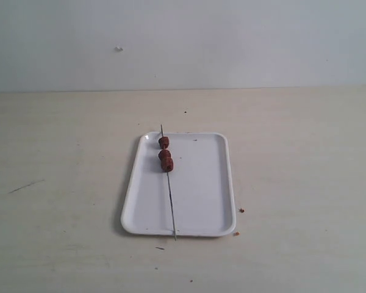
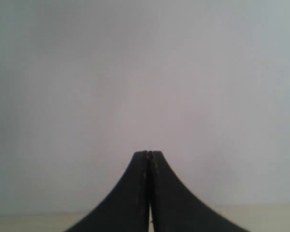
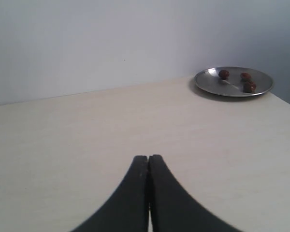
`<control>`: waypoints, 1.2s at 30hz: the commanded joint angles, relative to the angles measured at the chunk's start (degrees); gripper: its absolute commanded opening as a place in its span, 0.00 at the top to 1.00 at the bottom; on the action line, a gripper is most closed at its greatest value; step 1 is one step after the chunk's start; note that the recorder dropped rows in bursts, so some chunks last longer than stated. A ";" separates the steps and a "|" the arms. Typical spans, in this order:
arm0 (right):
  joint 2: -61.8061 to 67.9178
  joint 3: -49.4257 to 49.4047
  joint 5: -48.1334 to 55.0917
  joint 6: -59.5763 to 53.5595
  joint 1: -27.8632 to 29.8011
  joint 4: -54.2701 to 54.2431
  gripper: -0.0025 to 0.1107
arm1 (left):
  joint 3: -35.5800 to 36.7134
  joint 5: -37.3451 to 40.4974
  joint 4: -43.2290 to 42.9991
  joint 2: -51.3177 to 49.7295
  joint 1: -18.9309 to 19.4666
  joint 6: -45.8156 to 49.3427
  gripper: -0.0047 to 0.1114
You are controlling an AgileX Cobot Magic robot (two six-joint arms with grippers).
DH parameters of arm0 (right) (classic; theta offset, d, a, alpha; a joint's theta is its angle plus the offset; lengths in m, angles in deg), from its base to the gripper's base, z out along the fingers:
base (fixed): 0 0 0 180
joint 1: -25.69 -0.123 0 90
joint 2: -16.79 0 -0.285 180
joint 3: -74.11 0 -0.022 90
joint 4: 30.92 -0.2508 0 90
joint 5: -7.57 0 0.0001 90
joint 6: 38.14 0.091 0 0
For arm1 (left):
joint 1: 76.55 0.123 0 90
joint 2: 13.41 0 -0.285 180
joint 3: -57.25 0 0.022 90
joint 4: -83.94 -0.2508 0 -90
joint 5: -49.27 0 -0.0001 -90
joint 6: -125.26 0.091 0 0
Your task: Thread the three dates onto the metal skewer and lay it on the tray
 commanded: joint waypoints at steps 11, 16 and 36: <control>-0.24 -0.23 -0.26 -0.08 0.32 0.20 0.98 | 11.49 4.57 -7.40 0.32 4.92 0.07 0.96; -0.24 -0.23 -0.26 -0.08 0.32 0.20 0.98 | 11.49 12.94 -7.40 0.32 11.43 -3.39 0.96; -0.24 -0.23 -0.26 -0.09 0.32 -0.90 0.98 | 11.49 18.78 -9.49 0.32 12.33 -3.22 0.96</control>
